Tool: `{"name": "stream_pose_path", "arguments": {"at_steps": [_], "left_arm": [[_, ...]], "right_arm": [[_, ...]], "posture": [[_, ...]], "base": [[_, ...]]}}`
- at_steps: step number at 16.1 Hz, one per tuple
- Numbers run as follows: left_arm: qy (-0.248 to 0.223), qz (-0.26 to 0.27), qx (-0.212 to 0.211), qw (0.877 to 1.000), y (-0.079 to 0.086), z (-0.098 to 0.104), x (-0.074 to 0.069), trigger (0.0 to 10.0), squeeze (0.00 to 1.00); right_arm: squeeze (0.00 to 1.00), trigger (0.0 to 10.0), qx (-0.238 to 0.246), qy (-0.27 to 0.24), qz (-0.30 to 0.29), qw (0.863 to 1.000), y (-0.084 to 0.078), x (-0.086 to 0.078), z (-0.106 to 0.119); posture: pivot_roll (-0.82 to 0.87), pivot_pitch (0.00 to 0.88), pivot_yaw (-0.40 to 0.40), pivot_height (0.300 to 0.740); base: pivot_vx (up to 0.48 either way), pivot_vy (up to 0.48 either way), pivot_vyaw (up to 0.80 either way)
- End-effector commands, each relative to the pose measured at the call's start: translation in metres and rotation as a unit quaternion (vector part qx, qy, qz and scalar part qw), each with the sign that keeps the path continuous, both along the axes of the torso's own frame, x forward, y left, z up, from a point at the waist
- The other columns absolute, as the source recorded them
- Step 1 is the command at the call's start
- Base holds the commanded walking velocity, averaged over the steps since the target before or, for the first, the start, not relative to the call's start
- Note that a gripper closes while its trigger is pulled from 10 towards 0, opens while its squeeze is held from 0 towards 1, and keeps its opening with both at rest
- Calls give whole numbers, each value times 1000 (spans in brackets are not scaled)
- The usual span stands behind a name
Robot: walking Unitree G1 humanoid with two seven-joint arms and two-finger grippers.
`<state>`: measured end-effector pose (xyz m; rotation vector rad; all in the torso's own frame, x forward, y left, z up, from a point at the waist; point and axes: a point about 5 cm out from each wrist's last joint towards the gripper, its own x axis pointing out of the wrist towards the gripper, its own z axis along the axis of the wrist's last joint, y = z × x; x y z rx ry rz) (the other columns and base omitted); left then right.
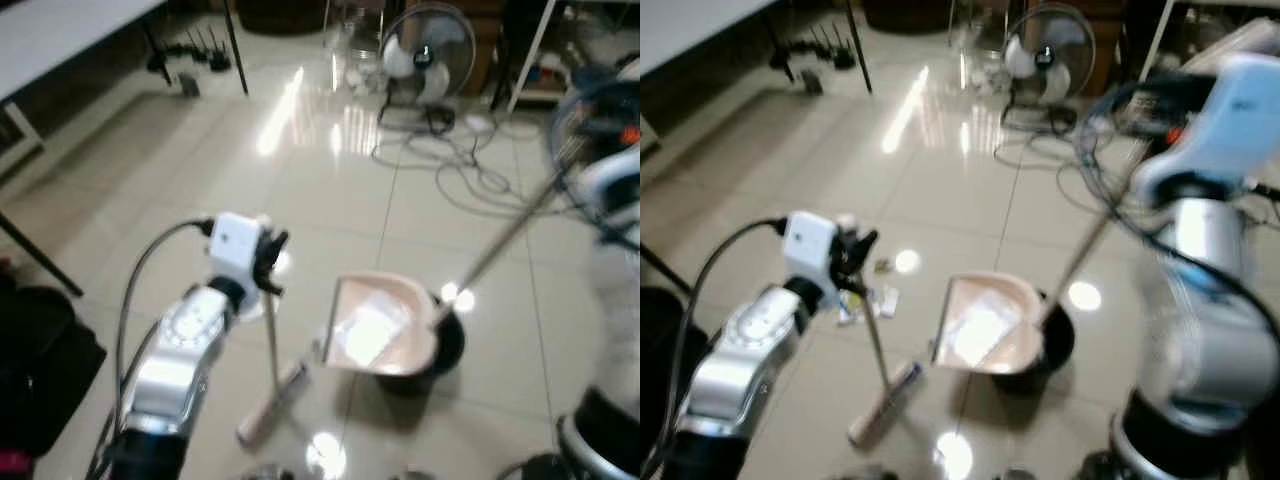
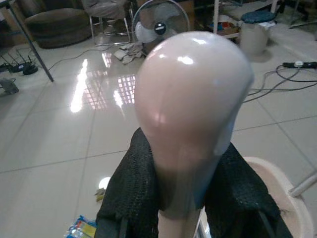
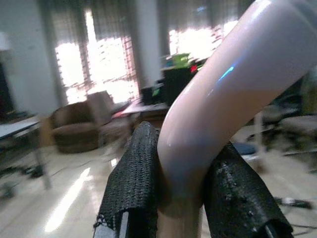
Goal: Sweep floor
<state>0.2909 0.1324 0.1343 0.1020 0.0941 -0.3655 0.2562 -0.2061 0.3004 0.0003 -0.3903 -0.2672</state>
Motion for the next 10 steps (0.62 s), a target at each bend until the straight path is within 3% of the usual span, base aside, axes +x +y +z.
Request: {"name": "stream_pose_path", "arguments": {"at_steps": [1,2,5,7,10], "left_arm": [[-11,12,-1,1000,7,6,2,10000,0],[-17,13,4,1000,7,7,3,10000,0],[-22,17,-8,1000,7,11,5,10000,0],[-38,15,14,999,7,15,7,10000,0],[-43,8,10,999,6,16,7,10000,0]], "right_arm": [[0,10000,-3,-7,7,1000,1,-2,4],[0,10000,-2,-4,3,1000,-1,-2,2],[0,10000,-1,7,-5,1000,-3,-3,-3],[0,10000,1,15,-6,1000,-4,-3,-7],[0,10000,4,19,-8,1000,-5,-3,-8]], "posture": [[-92,94,78,740],[-91,94,78,740],[-91,98,81,740],[-88,99,80,740],[-85,101,80,740]], "base": [[0,480,0],[0,465,0],[0,0,0],[0,0,0],[80,0,0]]}}
